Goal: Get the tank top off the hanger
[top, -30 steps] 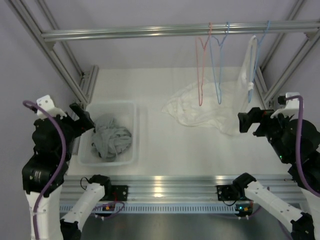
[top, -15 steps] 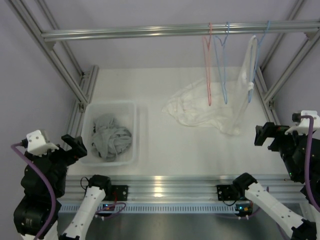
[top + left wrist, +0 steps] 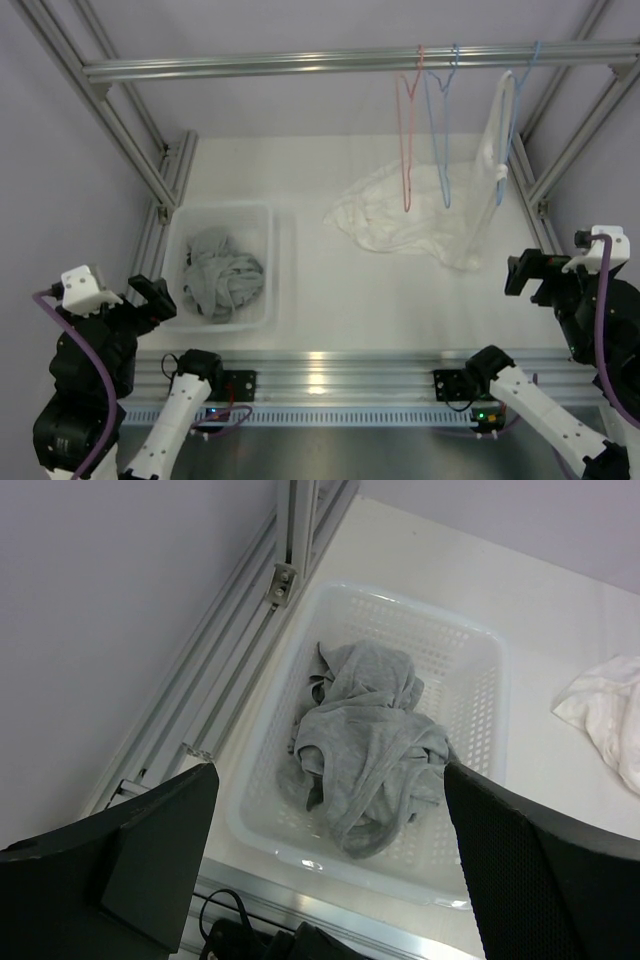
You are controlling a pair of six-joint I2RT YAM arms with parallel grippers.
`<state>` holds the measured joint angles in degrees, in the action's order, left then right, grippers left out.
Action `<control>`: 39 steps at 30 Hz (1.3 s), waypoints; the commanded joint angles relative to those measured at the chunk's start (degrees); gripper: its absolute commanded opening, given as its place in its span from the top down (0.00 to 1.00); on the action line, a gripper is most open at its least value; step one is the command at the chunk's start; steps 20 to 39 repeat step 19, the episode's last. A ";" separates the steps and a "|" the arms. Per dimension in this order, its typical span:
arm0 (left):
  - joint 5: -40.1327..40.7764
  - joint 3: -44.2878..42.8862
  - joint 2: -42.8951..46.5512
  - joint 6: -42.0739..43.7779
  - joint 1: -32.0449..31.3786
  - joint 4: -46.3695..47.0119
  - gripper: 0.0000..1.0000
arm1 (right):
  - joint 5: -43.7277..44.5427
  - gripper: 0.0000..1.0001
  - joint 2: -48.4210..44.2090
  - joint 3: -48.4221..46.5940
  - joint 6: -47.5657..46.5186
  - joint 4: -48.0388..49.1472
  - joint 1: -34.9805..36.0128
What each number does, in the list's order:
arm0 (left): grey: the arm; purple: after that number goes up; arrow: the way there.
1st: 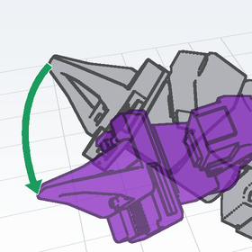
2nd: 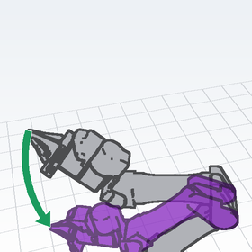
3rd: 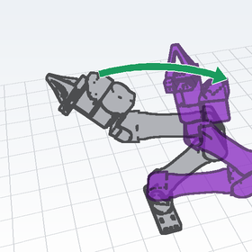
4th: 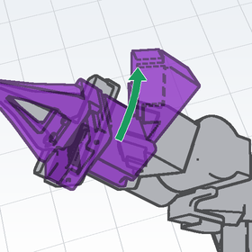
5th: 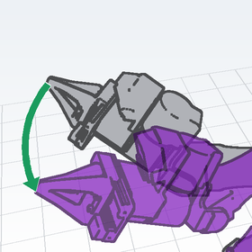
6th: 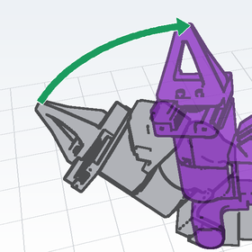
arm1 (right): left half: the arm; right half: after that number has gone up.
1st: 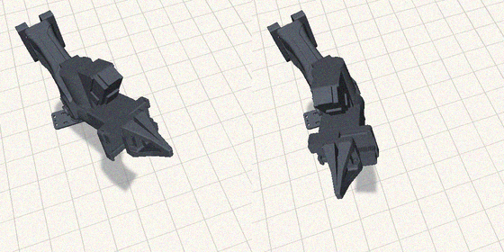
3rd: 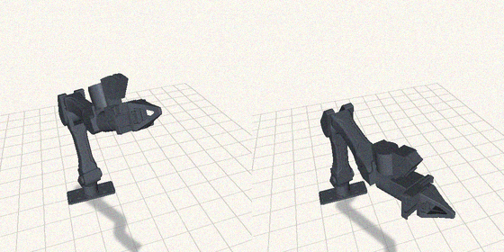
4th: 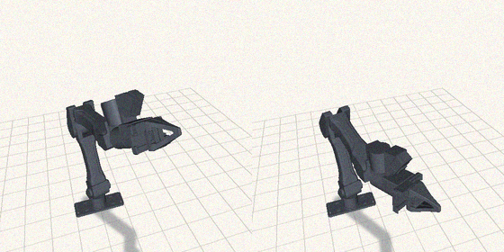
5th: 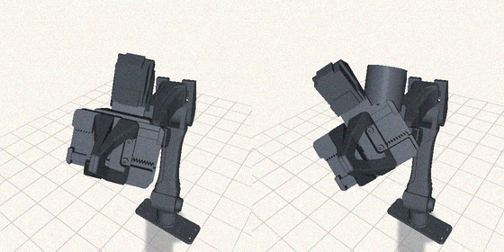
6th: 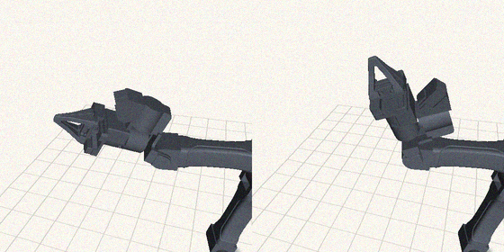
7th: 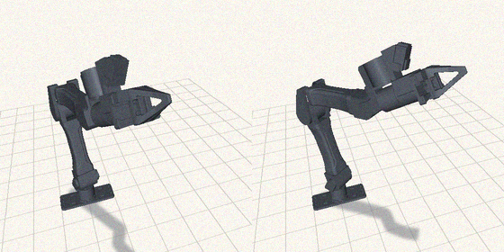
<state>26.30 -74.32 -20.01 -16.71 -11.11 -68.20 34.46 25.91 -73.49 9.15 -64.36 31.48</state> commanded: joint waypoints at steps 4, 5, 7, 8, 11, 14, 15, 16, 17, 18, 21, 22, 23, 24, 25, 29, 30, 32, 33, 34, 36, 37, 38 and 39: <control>-0.99 0.94 -0.20 0.89 -0.22 1.14 0.01 | 0.35 0.01 -2.27 0.11 -0.71 2.31 0.68; -0.99 0.94 -0.20 0.80 -0.22 1.32 0.01 | 0.17 0.01 -2.18 0.11 -0.97 2.57 0.77; -1.17 0.94 -0.20 0.98 -0.22 1.41 0.01 | 0.08 0.01 -2.01 0.28 -0.97 2.92 0.68; -1.17 1.11 -0.20 0.98 -0.22 1.58 0.01 | 0.17 0.01 -1.92 0.28 -1.06 3.27 0.68; -1.43 0.94 -0.47 1.15 -0.22 1.76 0.01 | 0.17 0.01 -1.65 0.63 -0.97 3.80 0.68; -1.43 0.94 -0.73 1.33 -0.22 2.02 0.01 | 0.26 0.01 -1.48 0.81 -0.97 4.50 0.68; -1.43 0.94 -0.73 1.33 -0.22 2.02 0.01 | 0.35 0.01 -1.39 0.81 -0.89 4.59 0.68; -1.43 0.94 -0.82 1.33 -0.22 2.11 0.01 | 0.35 0.01 -1.30 0.81 -0.89 4.68 0.68; -1.43 0.94 -0.73 1.33 -0.22 2.11 0.01 | 0.26 0.01 -1.30 0.81 -0.97 4.68 0.68; -1.52 0.94 -0.82 1.24 -0.22 2.20 0.01 | 0.43 0.01 -1.13 0.81 -0.97 4.68 0.68; -1.61 1.11 -0.73 1.24 -0.22 2.11 0.01 | 0.61 0.01 -1.04 0.90 -0.89 4.68 0.68; -1.61 1.11 -0.73 1.24 -0.22 2.11 0.01 | 0.61 0.01 -1.04 0.90 -0.89 4.68 0.68; -1.61 1.11 -0.73 1.24 -0.22 2.11 0.01 | 0.61 0.01 -1.04 0.90 -0.89 4.68 0.68; -1.61 1.11 -0.73 1.24 -0.22 2.11 0.01 | 0.61 0.01 -1.04 0.90 -0.89 4.68 0.68; -1.61 1.11 -0.73 1.24 -0.22 2.11 0.01 | 0.61 0.01 -1.04 0.90 -0.89 4.68 0.68; -1.61 1.11 -0.73 1.24 -0.22 2.11 0.01 | 0.61 0.01 -1.04 0.90 -0.89 4.68 0.68; -1.61 1.11 -0.73 1.24 -0.22 2.11 0.01 | 0.61 0.01 -1.04 0.90 -0.89 4.68 0.68; -1.61 1.11 -0.73 1.24 -0.22 2.11 0.01 | 0.61 0.01 -1.04 0.90 -0.89 4.68 0.68; -1.61 1.11 -0.73 1.24 -0.22 2.11 0.01 | 0.61 0.01 -1.04 0.90 -0.89 4.68 0.68; -1.61 1.11 -0.73 1.24 -0.22 2.11 0.01 | 0.61 0.01 -1.04 0.90 -0.89 4.68 0.68; -1.61 1.11 -0.73 1.24 -0.22 2.11 0.01 | 0.61 0.01 -1.04 0.90 -0.89 4.68 0.68; -1.61 1.11 -0.73 1.24 -0.22 2.11 0.01 | 0.61 0.01 -1.04 0.90 -0.89 4.68 0.68; -1.61 1.11 -0.73 1.24 -0.22 2.11 0.01 | 0.61 0.01 -1.04 0.90 -0.89 4.68 0.68; -1.61 1.11 -0.73 1.24 -0.22 2.11 0.01 | 0.61 0.01 -1.04 0.90 -0.89 4.68 0.68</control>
